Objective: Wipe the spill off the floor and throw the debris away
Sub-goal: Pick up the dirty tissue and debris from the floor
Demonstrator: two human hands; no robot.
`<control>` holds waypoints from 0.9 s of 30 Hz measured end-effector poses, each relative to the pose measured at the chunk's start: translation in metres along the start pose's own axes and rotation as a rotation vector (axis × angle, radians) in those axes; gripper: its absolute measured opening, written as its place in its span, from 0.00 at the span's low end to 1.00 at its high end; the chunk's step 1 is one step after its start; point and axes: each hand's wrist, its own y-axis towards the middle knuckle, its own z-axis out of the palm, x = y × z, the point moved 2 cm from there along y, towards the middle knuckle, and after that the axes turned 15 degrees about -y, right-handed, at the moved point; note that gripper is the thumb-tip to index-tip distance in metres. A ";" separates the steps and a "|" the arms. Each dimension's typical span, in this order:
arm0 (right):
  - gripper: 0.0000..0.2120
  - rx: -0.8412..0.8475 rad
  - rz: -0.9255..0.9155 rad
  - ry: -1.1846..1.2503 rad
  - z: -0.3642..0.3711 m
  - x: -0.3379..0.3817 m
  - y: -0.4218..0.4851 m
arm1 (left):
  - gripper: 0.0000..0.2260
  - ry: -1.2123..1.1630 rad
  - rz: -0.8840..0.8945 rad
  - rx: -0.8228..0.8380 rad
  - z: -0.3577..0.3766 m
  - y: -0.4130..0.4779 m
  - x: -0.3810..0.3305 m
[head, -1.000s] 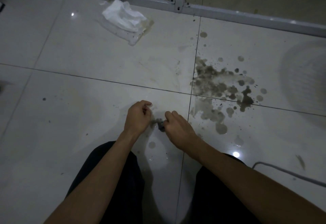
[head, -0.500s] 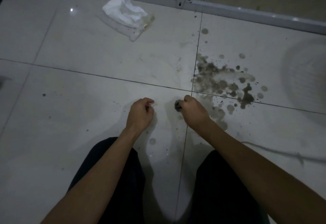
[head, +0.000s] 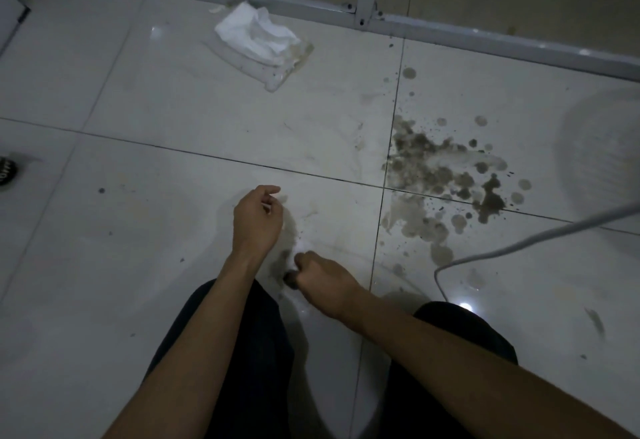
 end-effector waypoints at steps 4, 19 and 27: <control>0.11 -0.155 0.119 0.028 -0.016 0.004 0.035 | 0.10 0.005 -0.025 -0.037 -0.007 0.003 0.005; 0.12 -0.223 -0.014 -0.437 -0.030 -0.019 0.015 | 0.18 0.487 0.198 0.123 -0.067 -0.012 0.003; 0.20 -0.234 -0.230 -0.485 -0.009 0.013 0.006 | 0.21 0.530 0.115 0.093 -0.089 -0.012 0.015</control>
